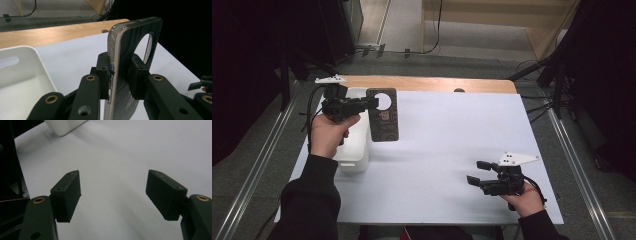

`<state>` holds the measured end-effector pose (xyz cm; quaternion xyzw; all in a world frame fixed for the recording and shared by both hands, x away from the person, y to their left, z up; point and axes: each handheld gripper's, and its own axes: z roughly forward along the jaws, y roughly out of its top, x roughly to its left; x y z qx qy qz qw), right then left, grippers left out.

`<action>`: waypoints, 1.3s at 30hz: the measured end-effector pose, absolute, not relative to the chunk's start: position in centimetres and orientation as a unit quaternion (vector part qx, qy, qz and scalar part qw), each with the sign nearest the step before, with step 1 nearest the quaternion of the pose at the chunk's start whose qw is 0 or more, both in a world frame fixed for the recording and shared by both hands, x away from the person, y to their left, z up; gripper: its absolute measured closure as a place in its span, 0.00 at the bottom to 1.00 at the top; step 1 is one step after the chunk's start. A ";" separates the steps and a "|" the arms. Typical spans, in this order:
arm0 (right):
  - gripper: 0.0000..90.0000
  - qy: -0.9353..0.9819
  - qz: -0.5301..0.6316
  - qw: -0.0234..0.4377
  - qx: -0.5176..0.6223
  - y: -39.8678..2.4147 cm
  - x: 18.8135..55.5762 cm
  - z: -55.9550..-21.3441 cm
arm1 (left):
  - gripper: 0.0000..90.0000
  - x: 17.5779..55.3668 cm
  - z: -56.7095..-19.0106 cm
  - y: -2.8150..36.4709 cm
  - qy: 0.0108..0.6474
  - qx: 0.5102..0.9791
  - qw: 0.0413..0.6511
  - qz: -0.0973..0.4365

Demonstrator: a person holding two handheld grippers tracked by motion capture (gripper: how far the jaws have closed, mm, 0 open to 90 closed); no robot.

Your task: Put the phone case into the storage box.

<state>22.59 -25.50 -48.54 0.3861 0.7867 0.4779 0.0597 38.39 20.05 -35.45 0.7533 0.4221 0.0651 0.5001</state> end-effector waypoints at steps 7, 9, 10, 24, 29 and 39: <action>0.30 0.782 0.482 0.060 0.391 -25.8 22.7 -48.5 | 0.81 39.7 -35.3 20.2 0.422 0.756 0.496 0.064; 0.30 0.783 0.481 0.059 0.391 -25.7 22.7 -48.5 | 0.81 40.2 -35.1 20.2 0.422 0.756 0.496 0.065; 0.30 0.783 0.482 0.060 0.389 -25.7 22.7 -48.5 | 0.81 40.4 -34.9 20.2 0.420 0.756 0.498 0.063; 0.30 0.785 0.481 0.057 0.387 -25.6 22.7 -48.6 | 0.81 42.3 -33.5 19.4 0.412 0.767 0.489 0.064; 0.30 0.785 0.482 0.057 0.385 -25.6 22.6 -48.6 | 0.81 42.7 -33.1 19.4 0.413 0.764 0.491 0.067; 0.30 0.787 0.480 0.055 0.383 -25.4 22.7 -48.8 | 0.81 43.4 -31.9 19.9 0.413 0.766 0.486 0.074</action>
